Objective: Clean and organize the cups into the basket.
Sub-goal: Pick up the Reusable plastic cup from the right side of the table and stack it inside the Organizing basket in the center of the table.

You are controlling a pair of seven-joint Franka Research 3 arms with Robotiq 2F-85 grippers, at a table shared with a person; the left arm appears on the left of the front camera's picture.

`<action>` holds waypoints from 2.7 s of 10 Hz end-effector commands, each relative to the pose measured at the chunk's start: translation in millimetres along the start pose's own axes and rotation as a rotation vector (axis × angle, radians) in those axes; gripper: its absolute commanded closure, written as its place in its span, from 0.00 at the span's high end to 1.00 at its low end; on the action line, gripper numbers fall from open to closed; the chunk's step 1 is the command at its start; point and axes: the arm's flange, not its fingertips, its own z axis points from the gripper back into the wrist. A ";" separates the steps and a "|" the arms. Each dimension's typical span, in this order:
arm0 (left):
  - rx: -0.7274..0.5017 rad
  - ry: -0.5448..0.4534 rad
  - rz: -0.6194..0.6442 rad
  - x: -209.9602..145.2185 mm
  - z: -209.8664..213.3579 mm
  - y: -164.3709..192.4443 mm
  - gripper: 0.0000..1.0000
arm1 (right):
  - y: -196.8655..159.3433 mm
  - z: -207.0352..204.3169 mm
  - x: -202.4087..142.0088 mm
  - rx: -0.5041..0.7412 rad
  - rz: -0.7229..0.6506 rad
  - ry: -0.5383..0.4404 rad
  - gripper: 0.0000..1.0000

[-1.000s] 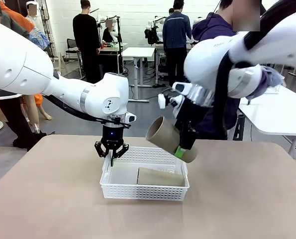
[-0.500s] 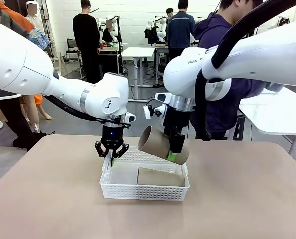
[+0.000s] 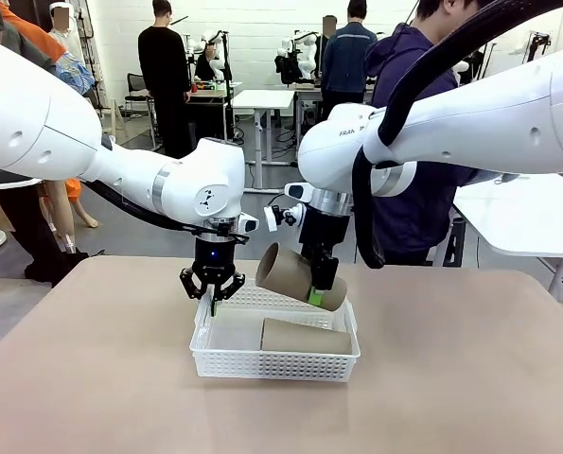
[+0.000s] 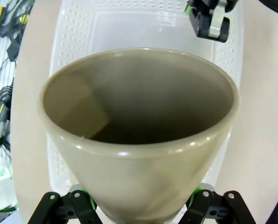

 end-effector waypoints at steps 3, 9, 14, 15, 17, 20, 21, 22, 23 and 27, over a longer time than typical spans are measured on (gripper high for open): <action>0.010 -0.001 0.000 0.1 -1.5 -0.3 0.00 | -16.8 -24.7 -9.0 -0.013 0.017 0.002 0.81; 0.010 -0.001 0.000 0.1 -1.5 -0.3 0.00 | -20.0 -44.7 -21.6 0.030 0.011 -0.029 0.81; 0.010 -0.001 0.000 0.1 -1.5 -0.3 0.00 | -20.9 -46.6 -23.7 0.030 0.029 -0.059 1.00; 0.010 -0.001 0.000 0.1 -1.5 -0.3 0.00 | -19.5 -44.9 -23.5 0.027 0.028 -0.066 1.00; 0.010 -0.001 0.000 0.1 -1.5 -0.3 0.00 | -14.8 -35.2 -22.2 0.015 0.032 -0.084 1.00; 0.010 -0.001 0.000 0.1 -1.5 -0.3 0.00 | 34.5 36.3 -26.5 -0.067 0.085 -0.215 1.00; 0.010 -0.001 0.000 0.1 -1.5 -0.3 0.00 | 62.1 68.6 -46.7 -0.110 0.095 -0.281 1.00; 0.010 -0.001 0.000 0.1 -1.5 -0.3 0.00 | 92.5 95.4 -76.6 -0.158 0.092 -0.357 1.00; 0.010 -0.001 0.000 0.1 -1.5 -0.3 0.00 | 123.9 115.4 -113.9 -0.204 0.073 -0.430 1.00; 0.010 -0.001 0.000 0.1 -1.5 -0.3 0.00 | 236.9 150.4 -283.4 -0.427 -0.017 -0.758 1.00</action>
